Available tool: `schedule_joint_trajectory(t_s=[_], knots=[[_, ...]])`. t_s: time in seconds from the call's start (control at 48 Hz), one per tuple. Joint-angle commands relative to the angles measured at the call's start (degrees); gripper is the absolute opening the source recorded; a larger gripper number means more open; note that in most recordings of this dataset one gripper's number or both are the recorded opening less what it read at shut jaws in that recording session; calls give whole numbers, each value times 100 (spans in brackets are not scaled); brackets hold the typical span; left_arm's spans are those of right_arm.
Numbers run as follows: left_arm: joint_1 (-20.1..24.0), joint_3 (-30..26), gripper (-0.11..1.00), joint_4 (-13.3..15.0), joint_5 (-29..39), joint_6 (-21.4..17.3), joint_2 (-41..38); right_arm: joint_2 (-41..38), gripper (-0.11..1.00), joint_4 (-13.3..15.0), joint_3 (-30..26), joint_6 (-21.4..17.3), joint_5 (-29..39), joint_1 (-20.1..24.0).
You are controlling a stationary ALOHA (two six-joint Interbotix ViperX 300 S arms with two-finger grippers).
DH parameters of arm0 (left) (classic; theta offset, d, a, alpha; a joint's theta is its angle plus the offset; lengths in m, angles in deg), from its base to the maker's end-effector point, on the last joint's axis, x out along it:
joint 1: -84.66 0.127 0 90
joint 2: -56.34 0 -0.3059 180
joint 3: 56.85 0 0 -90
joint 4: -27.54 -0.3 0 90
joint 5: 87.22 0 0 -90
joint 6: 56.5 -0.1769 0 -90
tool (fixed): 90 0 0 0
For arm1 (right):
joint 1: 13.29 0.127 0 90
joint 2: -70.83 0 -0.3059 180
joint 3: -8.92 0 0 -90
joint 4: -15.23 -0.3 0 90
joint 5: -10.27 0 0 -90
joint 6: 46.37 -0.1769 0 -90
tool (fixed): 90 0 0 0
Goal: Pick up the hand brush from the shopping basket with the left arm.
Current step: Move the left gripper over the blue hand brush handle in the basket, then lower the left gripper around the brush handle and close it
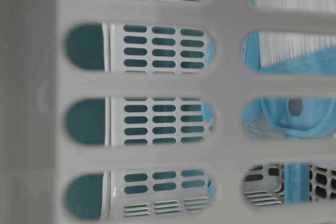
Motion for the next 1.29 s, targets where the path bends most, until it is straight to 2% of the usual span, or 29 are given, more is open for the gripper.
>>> schedule_joint_trajectory(t_s=[0.0, 0.063, 0.125, 0.25, 0.313, 0.375, 0.5, 0.563, 0.604, 0.771, 0.896, 1.271], knots=[[-35, -475, 0, -9, 299, 18, -308, 0, 0, 18, -158, 18, 123, 44], [-62, -659, 0, -18, 589, 18, -545, 9, 5, 18, -158, 18, 123, 53], [-70, -861, 0, -18, 940, 53, -835, 9, 18, 18, -167, 18, 123, 53], [-70, -1248, 3, -18, 1459, 79, -1283, 9, 53, 18, -167, 62, 123, 53], [-79, -1450, 17, -18, 1635, 88, -1503, 18, 68, 26, -149, 105, 123, 53], [-79, -1600, 34, -9, 1714, 123, -1714, 26, 76, 26, -149, 167, 97, 53], [-105, -1784, 71, -9, 1793, 343, -2127, 70, 78, 18, -123, 211, -105, 53], [-123, -1881, 85, -18, 1819, 492, -2355, 105, 78, 18, -97, 202, -158, 53], [-141, -1907, 90, -9, 1846, 563, -2461, 141, 78, 18, -70, 202, -176, 53], [-352, -1942, 90, -9, 1881, 747, -2786, 193, 78, 18, 26, 176, -185, 53], [-413, -1951, 91, -9, 1890, 1046, -3041, 211, 78, 18, 53, 176, -185, 53], [-457, -1775, 91, -18, 1916, 1143, -3788, 211, 78, 18, 97, 176, -237, 53]])
